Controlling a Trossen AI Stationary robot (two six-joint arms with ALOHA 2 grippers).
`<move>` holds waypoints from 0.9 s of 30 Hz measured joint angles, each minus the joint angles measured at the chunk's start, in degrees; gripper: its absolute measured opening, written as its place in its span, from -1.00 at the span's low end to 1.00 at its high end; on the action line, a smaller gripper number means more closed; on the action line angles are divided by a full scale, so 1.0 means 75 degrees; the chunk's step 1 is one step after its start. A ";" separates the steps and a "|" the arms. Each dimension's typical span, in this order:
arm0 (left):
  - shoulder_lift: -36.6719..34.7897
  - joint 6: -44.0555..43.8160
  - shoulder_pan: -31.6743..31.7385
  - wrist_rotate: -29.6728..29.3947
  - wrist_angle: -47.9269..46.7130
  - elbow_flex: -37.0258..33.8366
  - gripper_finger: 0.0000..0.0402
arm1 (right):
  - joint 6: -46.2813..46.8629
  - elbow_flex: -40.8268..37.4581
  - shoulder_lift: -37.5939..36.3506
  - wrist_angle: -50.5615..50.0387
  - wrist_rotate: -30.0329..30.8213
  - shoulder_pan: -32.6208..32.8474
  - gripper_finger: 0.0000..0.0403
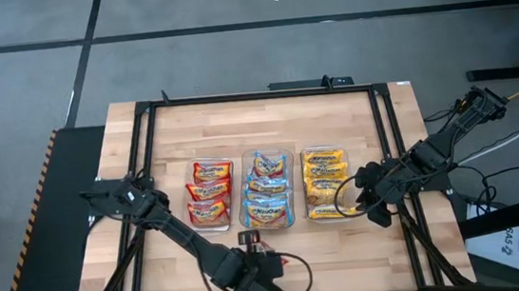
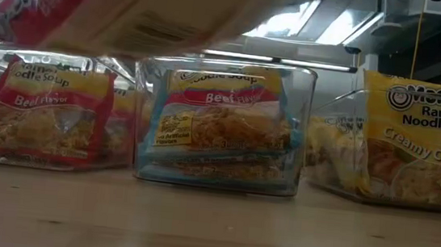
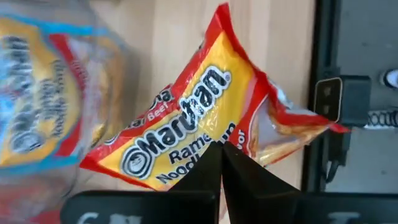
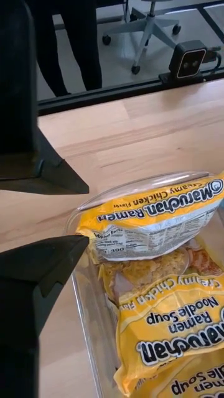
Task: Sort Maruchan noodles
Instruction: Put the red noodle pack into the left transparent bin
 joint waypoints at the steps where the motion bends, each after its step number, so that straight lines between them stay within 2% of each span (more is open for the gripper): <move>1: -0.0047 -0.0109 -0.0032 -0.0066 -0.0084 0.0001 -1.00 | 0.0000 0.0000 0.0000 0.0004 0.0000 0.0000 -0.43; 10: -0.0804 -0.1093 -0.0202 -0.0851 -0.1710 0.0025 -1.00 | 0.0009 0.0000 0.0000 0.0005 0.0001 0.0000 -0.43; 18: -0.1424 -0.0865 0.0087 -0.1648 -0.1589 -0.0071 -1.00 | 0.0026 0.0000 0.0000 0.0133 0.0102 0.0000 -0.43; 24: -0.1608 -0.0492 0.0383 -0.1853 -0.1601 -0.0124 -1.00 | 0.0031 0.0000 0.0003 0.0130 0.0133 0.0000 -0.43; 27: -0.1750 -0.0222 0.0490 -0.1781 -0.1583 -0.0455 -1.00 | 0.0029 0.0000 0.0003 0.0128 0.0130 0.0000 -0.43</move>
